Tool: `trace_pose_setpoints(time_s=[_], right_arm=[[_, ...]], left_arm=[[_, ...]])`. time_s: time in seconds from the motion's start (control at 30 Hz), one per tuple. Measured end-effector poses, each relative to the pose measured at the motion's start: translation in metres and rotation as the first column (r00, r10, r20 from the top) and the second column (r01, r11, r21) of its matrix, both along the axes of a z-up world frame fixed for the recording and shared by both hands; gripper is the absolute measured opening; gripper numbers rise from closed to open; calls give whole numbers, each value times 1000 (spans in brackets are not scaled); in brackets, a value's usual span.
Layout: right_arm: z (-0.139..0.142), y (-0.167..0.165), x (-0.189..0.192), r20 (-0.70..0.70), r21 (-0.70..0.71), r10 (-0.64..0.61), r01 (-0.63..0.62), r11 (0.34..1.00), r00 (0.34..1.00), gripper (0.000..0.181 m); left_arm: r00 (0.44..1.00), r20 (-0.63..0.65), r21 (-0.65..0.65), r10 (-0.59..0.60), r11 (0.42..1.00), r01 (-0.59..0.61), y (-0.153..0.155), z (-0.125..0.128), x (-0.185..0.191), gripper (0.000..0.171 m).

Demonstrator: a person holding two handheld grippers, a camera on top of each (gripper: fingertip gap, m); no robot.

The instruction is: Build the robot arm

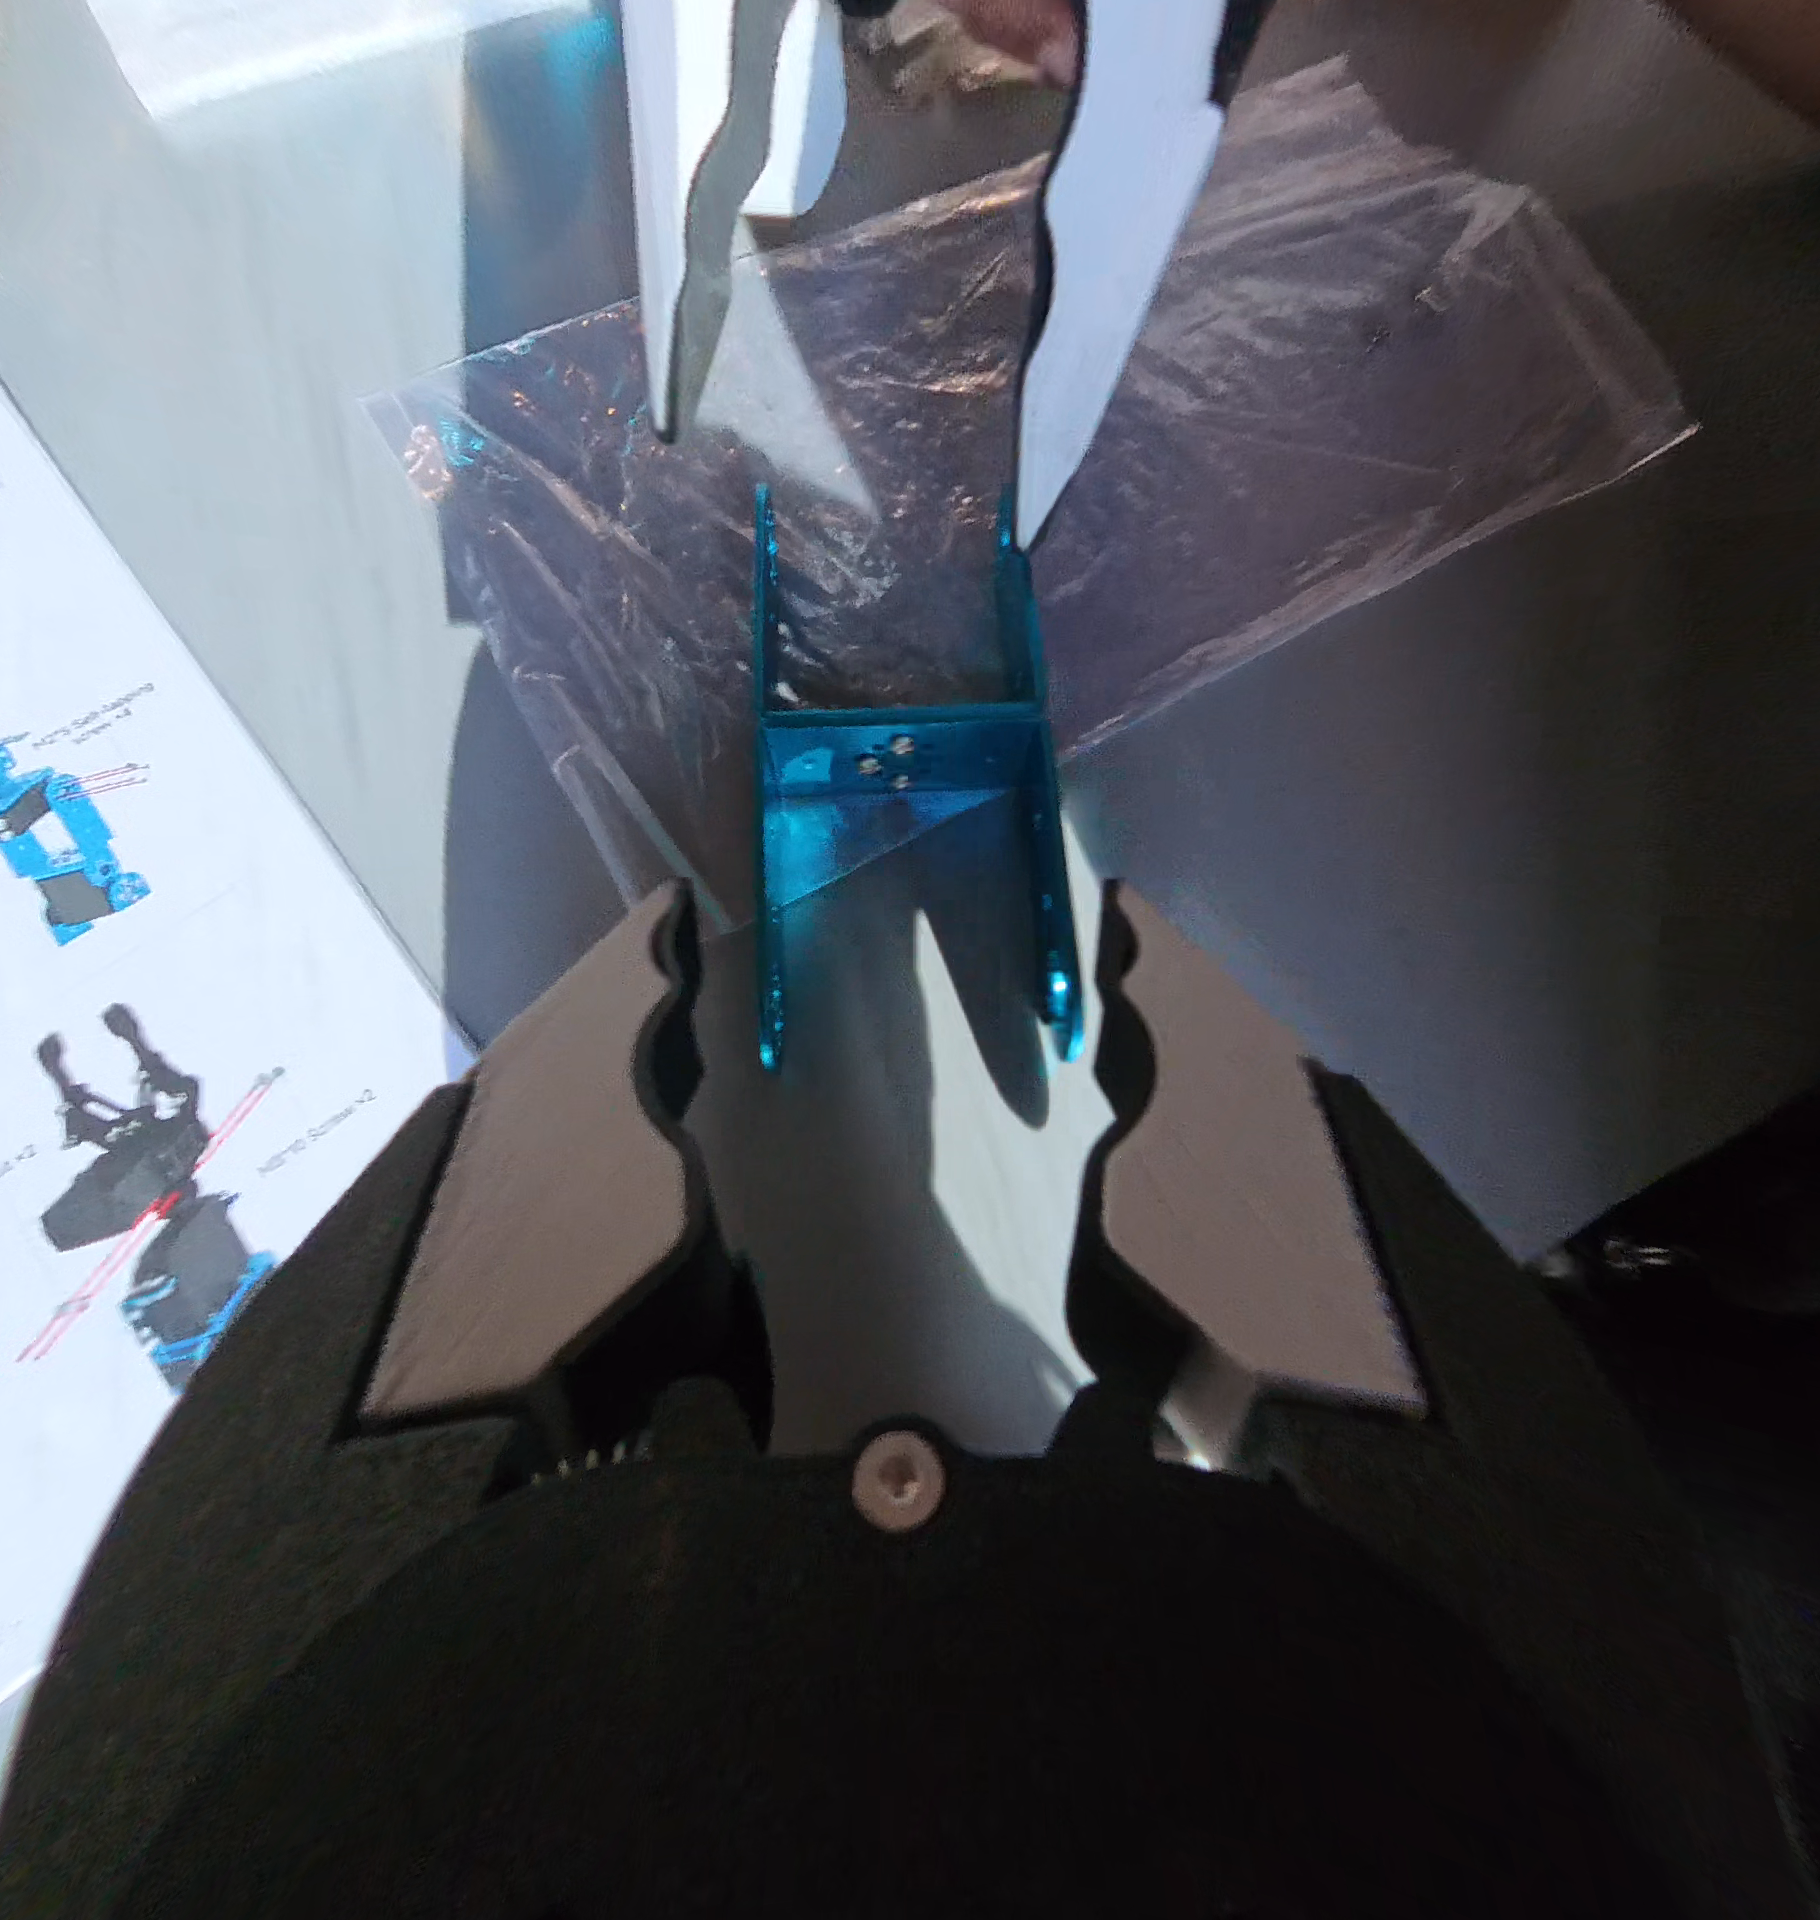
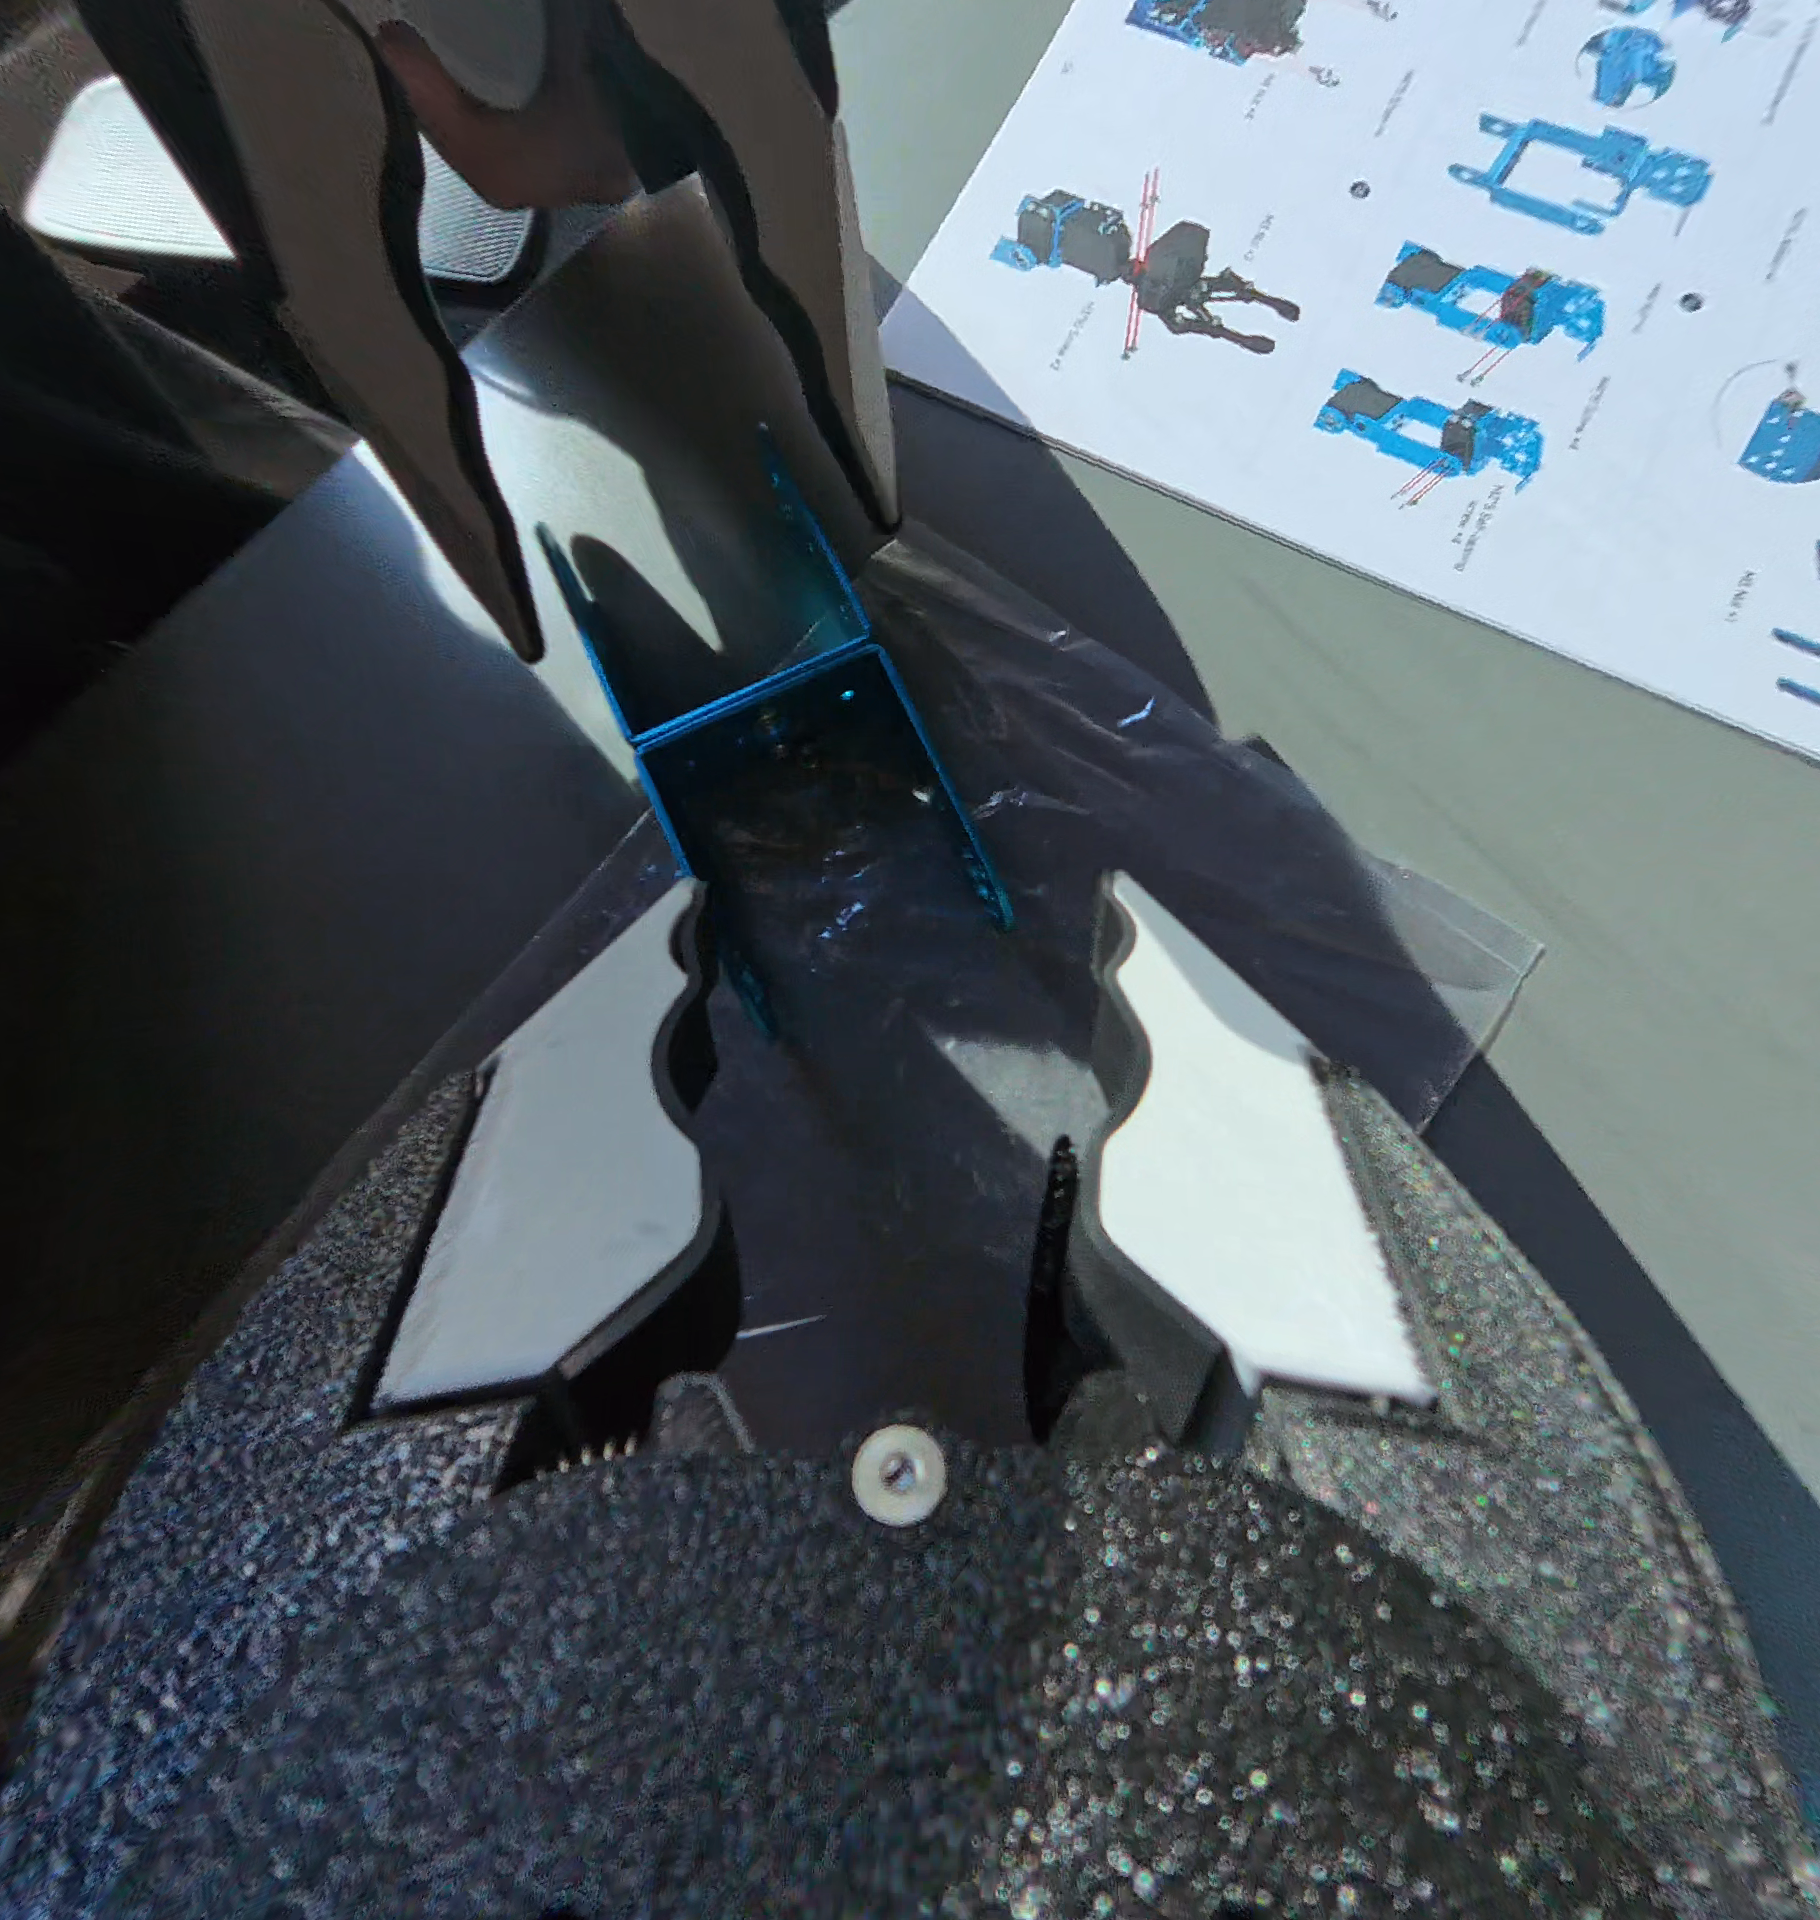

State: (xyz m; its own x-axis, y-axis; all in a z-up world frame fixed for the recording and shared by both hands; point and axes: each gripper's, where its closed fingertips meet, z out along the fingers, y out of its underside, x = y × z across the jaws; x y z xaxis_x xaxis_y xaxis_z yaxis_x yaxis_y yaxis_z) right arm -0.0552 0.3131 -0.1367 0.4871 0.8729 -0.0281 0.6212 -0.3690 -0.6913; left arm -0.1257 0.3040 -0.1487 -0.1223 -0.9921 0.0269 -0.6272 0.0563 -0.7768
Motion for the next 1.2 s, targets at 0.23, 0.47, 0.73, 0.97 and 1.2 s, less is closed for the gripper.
trace_pose_setpoints(time_s=[0.23, 0.47, 0.73, 0.97, 1.2], right_arm=[[11, -15, 7, -143, -40, -91, 86, 996, 986, 74], [-12, -36, 10, -72, -45, -37, 34, 998, 997, 86], [-2, -30, 23, 14, 5, -101, 101, 995, 995, 76], [3, -36, 10, 96, -196, -5, 24, 980, 995, 29], [-13, -12, -28, 322, -267, 149, -61, 962, 935, 23]], left_arm=[[996, -66, 104, -65, 992, 72, 1, -4, -4, 63], [966, -82, 105, -245, 962, 253, 1, 2, 4, 62], [933, -125, 170, -337, 919, 355, 27, 23, 11, 61], [945, -85, 91, -315, 942, 322, 37, 16, -20, 62], [961, -50, 89, -271, 958, 274, 35, 5, -40, 62]])
